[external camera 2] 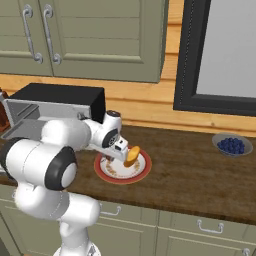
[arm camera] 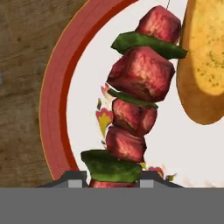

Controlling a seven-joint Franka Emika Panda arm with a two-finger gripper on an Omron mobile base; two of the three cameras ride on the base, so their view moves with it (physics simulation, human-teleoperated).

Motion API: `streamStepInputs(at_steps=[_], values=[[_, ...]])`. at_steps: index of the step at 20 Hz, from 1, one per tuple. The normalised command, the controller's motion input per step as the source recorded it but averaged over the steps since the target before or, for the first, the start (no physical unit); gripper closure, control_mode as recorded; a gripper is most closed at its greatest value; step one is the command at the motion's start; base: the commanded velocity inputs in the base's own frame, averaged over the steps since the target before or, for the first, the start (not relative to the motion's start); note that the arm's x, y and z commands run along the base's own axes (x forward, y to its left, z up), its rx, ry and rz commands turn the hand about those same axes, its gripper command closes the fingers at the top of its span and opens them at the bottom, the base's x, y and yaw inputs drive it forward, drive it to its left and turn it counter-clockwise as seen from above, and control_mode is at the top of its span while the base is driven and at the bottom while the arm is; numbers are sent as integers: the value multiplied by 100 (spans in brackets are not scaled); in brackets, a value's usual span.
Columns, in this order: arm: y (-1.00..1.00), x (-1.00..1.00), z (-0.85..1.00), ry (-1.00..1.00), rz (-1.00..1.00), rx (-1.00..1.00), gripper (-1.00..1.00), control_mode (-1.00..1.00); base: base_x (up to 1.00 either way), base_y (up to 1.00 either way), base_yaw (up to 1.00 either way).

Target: Pick up the kebab skewer and baguette bread, and place them inside the toaster oven. Close the toaster oven door and start by setting the timer.

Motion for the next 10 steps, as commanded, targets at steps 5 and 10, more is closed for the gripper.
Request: streamStepInputs(at_steps=[5, 10], values=[[35, -100, 100, 0, 4, 1, 100, -100, 0, 0, 0], [97, -87, 91, 7, 12, -2, 100, -100, 0, 0, 0]])
